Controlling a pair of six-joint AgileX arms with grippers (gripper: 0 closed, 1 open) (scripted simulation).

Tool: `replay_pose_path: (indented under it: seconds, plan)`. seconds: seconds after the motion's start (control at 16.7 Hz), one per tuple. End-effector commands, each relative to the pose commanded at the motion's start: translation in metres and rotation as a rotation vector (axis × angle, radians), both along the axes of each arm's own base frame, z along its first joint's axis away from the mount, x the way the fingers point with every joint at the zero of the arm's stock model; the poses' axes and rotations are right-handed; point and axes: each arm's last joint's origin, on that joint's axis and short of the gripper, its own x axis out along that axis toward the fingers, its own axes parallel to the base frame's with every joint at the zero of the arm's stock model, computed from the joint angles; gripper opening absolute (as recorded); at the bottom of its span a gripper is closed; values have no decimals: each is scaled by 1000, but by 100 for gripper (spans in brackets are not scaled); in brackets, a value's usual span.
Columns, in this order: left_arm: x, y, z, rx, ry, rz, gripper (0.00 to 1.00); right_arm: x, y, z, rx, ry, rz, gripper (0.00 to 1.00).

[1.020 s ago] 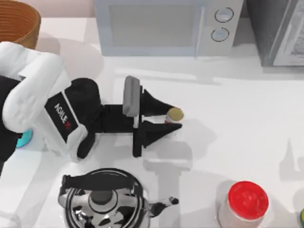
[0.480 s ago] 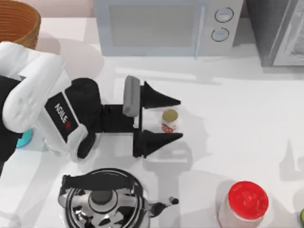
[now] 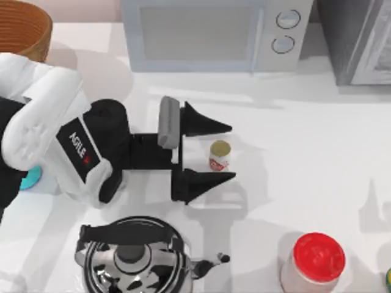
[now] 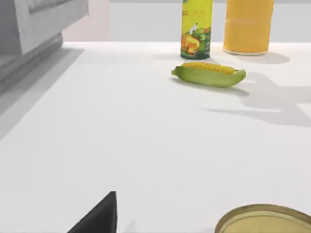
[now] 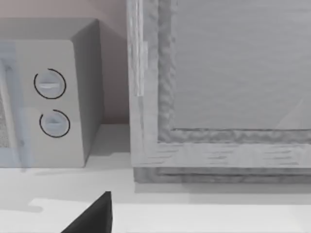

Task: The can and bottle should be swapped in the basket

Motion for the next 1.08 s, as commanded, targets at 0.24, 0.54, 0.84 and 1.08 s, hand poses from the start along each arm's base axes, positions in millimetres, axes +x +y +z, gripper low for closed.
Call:
replay_pose_path:
  seconds: [0.24,0.54,0.84,1.08]
  plan:
    - [2,15,36,3,8,118,100,0,0,0,0,0,0,100]
    - [-20,51,131,-5,-4,375,100,0,0,0,0,0,0,100]
    - [-97,99,215,-30,-39,696,100,0,0,0,0,0,0,100]
    - [-176,133,230,-48,-58,973,100,0,0,0,0,0,0,100]
